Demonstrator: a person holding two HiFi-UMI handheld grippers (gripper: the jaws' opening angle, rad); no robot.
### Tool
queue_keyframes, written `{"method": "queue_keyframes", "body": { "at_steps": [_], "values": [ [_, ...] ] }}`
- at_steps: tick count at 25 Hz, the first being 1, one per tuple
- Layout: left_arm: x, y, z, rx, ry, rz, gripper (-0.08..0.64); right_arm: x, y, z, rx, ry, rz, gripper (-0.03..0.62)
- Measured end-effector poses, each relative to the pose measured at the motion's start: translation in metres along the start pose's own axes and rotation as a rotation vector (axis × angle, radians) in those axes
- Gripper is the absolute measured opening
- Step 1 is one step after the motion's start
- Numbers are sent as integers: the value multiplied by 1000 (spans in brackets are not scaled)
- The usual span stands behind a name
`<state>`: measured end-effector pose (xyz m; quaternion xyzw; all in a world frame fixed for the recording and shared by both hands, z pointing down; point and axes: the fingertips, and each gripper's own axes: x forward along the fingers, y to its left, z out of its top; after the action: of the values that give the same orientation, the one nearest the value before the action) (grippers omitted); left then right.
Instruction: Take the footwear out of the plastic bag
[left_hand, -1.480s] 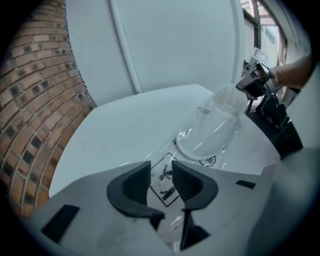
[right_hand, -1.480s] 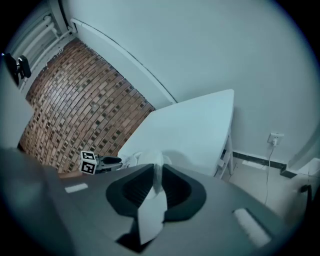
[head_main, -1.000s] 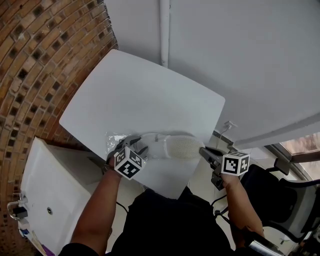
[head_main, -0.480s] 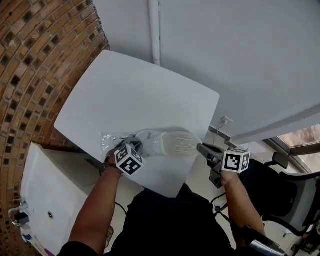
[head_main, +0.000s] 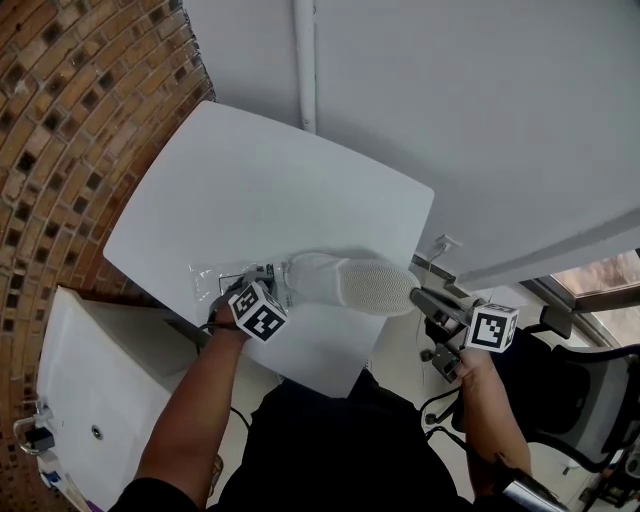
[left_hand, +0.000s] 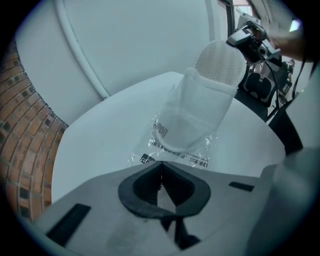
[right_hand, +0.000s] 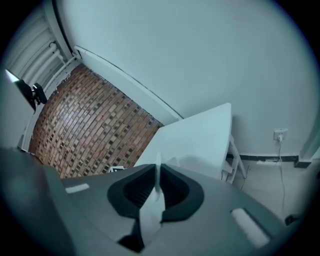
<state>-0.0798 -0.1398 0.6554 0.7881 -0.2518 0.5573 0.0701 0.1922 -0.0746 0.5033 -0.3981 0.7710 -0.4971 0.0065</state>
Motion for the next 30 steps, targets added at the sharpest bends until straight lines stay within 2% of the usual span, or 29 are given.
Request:
{"method": "queue_keyframes", "body": {
  "at_steps": [7,17,21,24,27,30],
  "values": [
    [12,22,5,1,19,47,8,-24,25,22,3,-88,69,29],
    [33,52,30,13,11,70,8,-62,54,38,-20,-182,113,29],
    [37,56,41,16,1,73,8,-81,62,38,2,-229,170,29],
    [36,56,49,7,-18,77,11,-91,71,35,10,-249,244,29],
    [26,56,59,-29,-62,81,15,-91,82,29,1,-233,324,29],
    [4,61,66,-136,-142,82,15,-79,93,17,-13,-182,385,29]
  ]
}}
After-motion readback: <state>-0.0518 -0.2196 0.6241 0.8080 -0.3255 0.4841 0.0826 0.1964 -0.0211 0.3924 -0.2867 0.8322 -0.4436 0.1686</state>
